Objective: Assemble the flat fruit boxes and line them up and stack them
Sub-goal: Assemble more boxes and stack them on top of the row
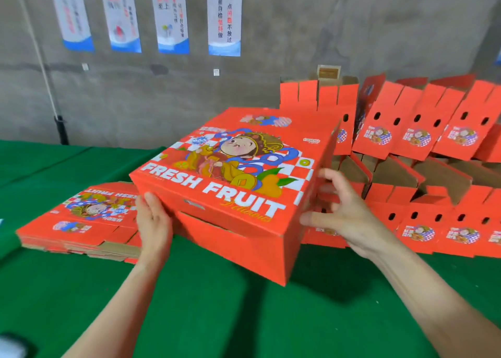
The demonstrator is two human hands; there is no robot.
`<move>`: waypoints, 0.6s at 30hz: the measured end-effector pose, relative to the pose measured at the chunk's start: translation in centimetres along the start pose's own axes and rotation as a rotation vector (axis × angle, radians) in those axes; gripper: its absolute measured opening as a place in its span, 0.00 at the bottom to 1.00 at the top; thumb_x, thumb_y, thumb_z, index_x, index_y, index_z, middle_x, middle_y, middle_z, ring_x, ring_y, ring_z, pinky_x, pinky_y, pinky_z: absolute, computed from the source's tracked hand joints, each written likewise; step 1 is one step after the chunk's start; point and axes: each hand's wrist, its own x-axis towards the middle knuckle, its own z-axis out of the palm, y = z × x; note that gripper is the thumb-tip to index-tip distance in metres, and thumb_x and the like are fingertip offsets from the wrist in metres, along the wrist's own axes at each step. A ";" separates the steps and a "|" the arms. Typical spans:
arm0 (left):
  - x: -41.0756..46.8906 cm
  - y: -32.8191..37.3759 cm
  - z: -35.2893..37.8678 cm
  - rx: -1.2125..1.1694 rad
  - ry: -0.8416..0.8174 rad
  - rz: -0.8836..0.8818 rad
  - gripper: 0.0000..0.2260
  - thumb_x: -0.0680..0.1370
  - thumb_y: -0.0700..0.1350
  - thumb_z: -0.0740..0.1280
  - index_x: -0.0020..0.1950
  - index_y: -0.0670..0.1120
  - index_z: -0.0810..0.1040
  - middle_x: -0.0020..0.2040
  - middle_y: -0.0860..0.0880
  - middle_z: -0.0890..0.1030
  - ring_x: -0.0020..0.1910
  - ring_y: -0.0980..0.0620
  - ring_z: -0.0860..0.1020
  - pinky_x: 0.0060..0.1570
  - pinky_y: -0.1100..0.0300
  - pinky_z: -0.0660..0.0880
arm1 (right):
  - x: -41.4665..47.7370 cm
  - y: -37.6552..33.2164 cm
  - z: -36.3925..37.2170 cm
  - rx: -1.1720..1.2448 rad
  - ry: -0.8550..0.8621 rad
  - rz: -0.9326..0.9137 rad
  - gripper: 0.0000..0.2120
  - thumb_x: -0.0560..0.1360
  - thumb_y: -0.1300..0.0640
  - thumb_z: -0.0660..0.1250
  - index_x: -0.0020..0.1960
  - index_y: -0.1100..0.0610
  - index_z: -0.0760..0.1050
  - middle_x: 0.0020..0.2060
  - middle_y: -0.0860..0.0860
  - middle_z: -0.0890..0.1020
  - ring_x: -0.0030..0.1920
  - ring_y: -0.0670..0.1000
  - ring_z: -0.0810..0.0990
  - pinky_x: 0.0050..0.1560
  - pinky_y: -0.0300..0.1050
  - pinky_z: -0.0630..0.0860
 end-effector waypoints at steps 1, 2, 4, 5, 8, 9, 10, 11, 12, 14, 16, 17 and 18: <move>0.2 0.6 0.5 -0.059 -0.058 -0.051 0.19 0.85 0.45 0.46 0.62 0.33 0.69 0.58 0.41 0.73 0.51 0.55 0.69 0.54 0.70 0.60 | 0.4 0.0 0.6 -0.058 0.028 -0.034 0.36 0.53 0.60 0.82 0.53 0.36 0.71 0.55 0.47 0.76 0.50 0.48 0.80 0.39 0.44 0.79; 0.4 1.1 1.1 -0.125 -0.137 -0.100 0.21 0.85 0.48 0.45 0.67 0.36 0.67 0.63 0.43 0.72 0.54 0.57 0.69 0.58 0.74 0.59 | 0.9 -0.1 1.2 -0.130 0.072 -0.071 0.37 0.52 0.57 0.83 0.53 0.35 0.70 0.59 0.48 0.72 0.55 0.50 0.78 0.46 0.49 0.80; 0.7 2.2 2.0 -0.402 -0.389 -0.323 0.27 0.82 0.60 0.43 0.69 0.47 0.69 0.64 0.47 0.75 0.59 0.57 0.74 0.68 0.61 0.63 | 2.0 -0.2 2.6 -0.276 0.175 -0.163 0.36 0.50 0.53 0.83 0.51 0.34 0.69 0.60 0.48 0.64 0.60 0.53 0.73 0.60 0.54 0.75; 0.8 2.9 2.3 -0.583 -0.524 -0.475 0.31 0.79 0.66 0.41 0.67 0.51 0.72 0.63 0.49 0.78 0.60 0.52 0.76 0.64 0.50 0.70 | 2.6 -0.2 3.4 -0.347 0.225 -0.214 0.36 0.51 0.54 0.83 0.51 0.34 0.68 0.59 0.48 0.62 0.60 0.52 0.71 0.63 0.54 0.72; 0.9 3.7 2.7 -0.946 -0.714 -0.674 0.39 0.71 0.74 0.48 0.66 0.48 0.74 0.62 0.45 0.80 0.59 0.45 0.79 0.47 0.50 0.80 | 4.8 -0.1 5.6 -0.534 0.322 -0.350 0.34 0.53 0.57 0.83 0.54 0.45 0.73 0.62 0.50 0.59 0.59 0.45 0.65 0.68 0.36 0.64; 0.7 3.6 2.9 -0.998 -0.727 -0.709 0.39 0.68 0.73 0.54 0.68 0.47 0.73 0.63 0.45 0.79 0.59 0.45 0.79 0.46 0.49 0.80 | 5.5 0.0 6.3 -0.586 0.341 -0.385 0.34 0.53 0.58 0.83 0.56 0.50 0.74 0.63 0.51 0.58 0.59 0.45 0.64 0.67 0.27 0.58; 0.5 3.3 3.1 -1.027 -0.725 -0.745 0.38 0.67 0.70 0.60 0.69 0.47 0.72 0.64 0.45 0.78 0.59 0.46 0.79 0.46 0.49 0.80 | 6.2 0.1 7.1 -0.617 0.350 -0.405 0.33 0.55 0.59 0.83 0.57 0.54 0.75 0.64 0.53 0.57 0.61 0.49 0.65 0.65 0.23 0.53; 0.3 2.9 3.4 -1.024 -0.709 -0.758 0.35 0.68 0.66 0.63 0.70 0.48 0.71 0.63 0.46 0.79 0.58 0.46 0.80 0.44 0.49 0.80 | 6.8 0.1 8.1 -0.626 0.341 -0.409 0.32 0.56 0.60 0.82 0.57 0.55 0.75 0.65 0.54 0.56 0.63 0.53 0.65 0.65 0.24 0.51; 0.4 2.2 3.7 -1.005 -0.679 -0.743 0.31 0.70 0.62 0.65 0.70 0.50 0.71 0.62 0.46 0.80 0.57 0.47 0.81 0.42 0.49 0.80 | 7.3 0.2 9.1 -0.625 0.319 -0.406 0.31 0.58 0.61 0.81 0.58 0.55 0.75 0.67 0.56 0.56 0.65 0.55 0.63 0.67 0.27 0.51; 1.4 0.9 4.3 -0.958 -0.602 -0.692 0.28 0.72 0.58 0.64 0.70 0.51 0.70 0.62 0.46 0.80 0.58 0.46 0.80 0.41 0.48 0.80 | 8.5 0.4 11.3 -0.621 0.265 -0.417 0.30 0.62 0.62 0.80 0.62 0.54 0.75 0.68 0.57 0.54 0.66 0.51 0.58 0.70 0.33 0.50; 3.0 -0.3 4.4 -0.952 -0.549 -0.675 0.28 0.71 0.58 0.64 0.70 0.50 0.69 0.62 0.45 0.79 0.59 0.45 0.79 0.42 0.49 0.80 | 9.7 0.9 13.2 -0.642 0.256 -0.439 0.31 0.65 0.61 0.78 0.65 0.52 0.73 0.70 0.57 0.53 0.64 0.45 0.56 0.69 0.28 0.47; 3.9 -0.9 4.3 -0.957 -0.544 -0.668 0.28 0.71 0.58 0.64 0.70 0.50 0.69 0.62 0.45 0.80 0.58 0.45 0.80 0.41 0.49 0.80 | 10.4 1.2 14.1 -0.683 0.281 -0.449 0.32 0.65 0.60 0.78 0.67 0.49 0.72 0.70 0.57 0.53 0.64 0.45 0.56 0.69 0.29 0.47; 4.8 -1.5 4.0 -0.953 -0.549 -0.656 0.28 0.72 0.58 0.64 0.70 0.49 0.69 0.61 0.44 0.80 0.56 0.45 0.81 0.41 0.49 0.80 | 11.0 1.5 14.8 -0.745 0.313 -0.451 0.33 0.66 0.57 0.77 0.68 0.46 0.71 0.71 0.58 0.54 0.66 0.49 0.57 0.71 0.33 0.50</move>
